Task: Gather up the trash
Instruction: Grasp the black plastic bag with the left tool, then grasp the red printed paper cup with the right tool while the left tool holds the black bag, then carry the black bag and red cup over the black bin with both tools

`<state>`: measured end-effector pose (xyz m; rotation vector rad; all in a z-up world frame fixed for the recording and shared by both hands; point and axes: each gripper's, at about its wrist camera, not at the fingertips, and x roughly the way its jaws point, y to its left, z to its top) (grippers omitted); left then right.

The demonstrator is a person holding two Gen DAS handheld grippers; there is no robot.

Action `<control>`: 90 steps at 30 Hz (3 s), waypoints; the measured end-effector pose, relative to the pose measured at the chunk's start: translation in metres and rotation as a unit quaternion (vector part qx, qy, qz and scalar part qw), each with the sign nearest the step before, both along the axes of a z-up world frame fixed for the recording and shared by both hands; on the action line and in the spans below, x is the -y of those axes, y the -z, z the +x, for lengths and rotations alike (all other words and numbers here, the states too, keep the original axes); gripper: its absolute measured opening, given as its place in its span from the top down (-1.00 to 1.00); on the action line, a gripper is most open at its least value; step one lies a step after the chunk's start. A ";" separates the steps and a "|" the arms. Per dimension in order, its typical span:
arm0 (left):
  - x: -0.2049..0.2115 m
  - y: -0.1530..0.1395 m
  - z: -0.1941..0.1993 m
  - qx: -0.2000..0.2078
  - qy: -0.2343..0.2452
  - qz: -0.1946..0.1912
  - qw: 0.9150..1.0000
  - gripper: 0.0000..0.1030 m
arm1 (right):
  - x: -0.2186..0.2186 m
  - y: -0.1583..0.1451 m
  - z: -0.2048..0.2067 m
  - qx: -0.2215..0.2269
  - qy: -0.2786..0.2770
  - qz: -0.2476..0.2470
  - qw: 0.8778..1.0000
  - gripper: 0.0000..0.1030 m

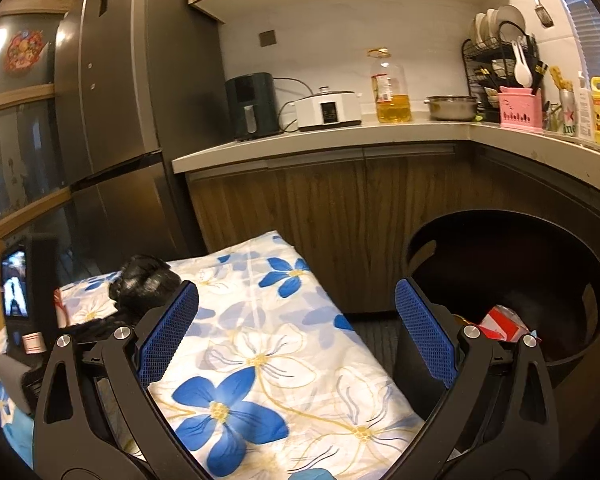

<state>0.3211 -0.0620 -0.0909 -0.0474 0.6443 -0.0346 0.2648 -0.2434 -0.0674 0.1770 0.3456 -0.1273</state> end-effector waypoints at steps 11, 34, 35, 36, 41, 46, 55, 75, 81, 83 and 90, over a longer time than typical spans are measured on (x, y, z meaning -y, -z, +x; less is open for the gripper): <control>-0.082 -0.025 -0.079 0.032 -0.078 -0.014 0.996 1.00 | -0.068 0.008 0.019 -0.020 -0.092 0.001 0.996 -0.89; -0.211 -0.035 -0.122 0.053 -0.232 -0.019 0.971 1.00 | -0.290 0.028 0.120 -0.116 -0.370 -0.038 0.921 -0.89; -0.212 -0.034 -0.121 0.051 -0.233 -0.021 0.971 1.00 | -0.295 0.029 0.122 -0.121 -0.371 -0.043 0.920 -0.89; -0.214 -0.033 -0.120 0.049 -0.232 -0.025 0.971 1.00 | -0.301 0.032 0.126 -0.129 -0.378 -0.047 0.916 -0.89; -0.213 -0.031 -0.120 0.049 -0.227 -0.027 0.972 1.00 | -0.320 0.038 0.139 -0.155 -0.387 -0.058 0.907 -0.89; -0.216 -0.030 -0.120 0.046 -0.227 -0.034 0.972 1.00 | -0.330 0.043 0.152 -0.173 -0.397 -0.059 0.899 -0.63; -0.217 -0.029 -0.118 0.040 -0.225 -0.029 0.973 1.00 | -0.327 0.043 0.148 -0.163 -0.417 -0.044 0.893 -0.11; -0.177 -0.042 -0.132 0.048 -0.200 -0.007 0.979 1.00 | -0.194 -0.004 0.035 -0.078 -0.336 -0.019 0.938 -0.10; -0.139 -0.044 -0.136 0.045 -0.155 -0.010 0.987 1.00 | -0.137 -0.017 -0.002 -0.056 -0.291 0.003 0.955 -0.10; -0.124 -0.046 -0.136 0.047 -0.137 -0.008 0.989 1.00 | -0.121 -0.021 -0.013 -0.051 -0.276 0.006 0.960 -0.10; -0.065 -0.053 -0.131 0.047 -0.066 -0.006 0.997 1.00 | -0.063 -0.029 -0.044 -0.037 -0.217 0.013 0.975 -0.10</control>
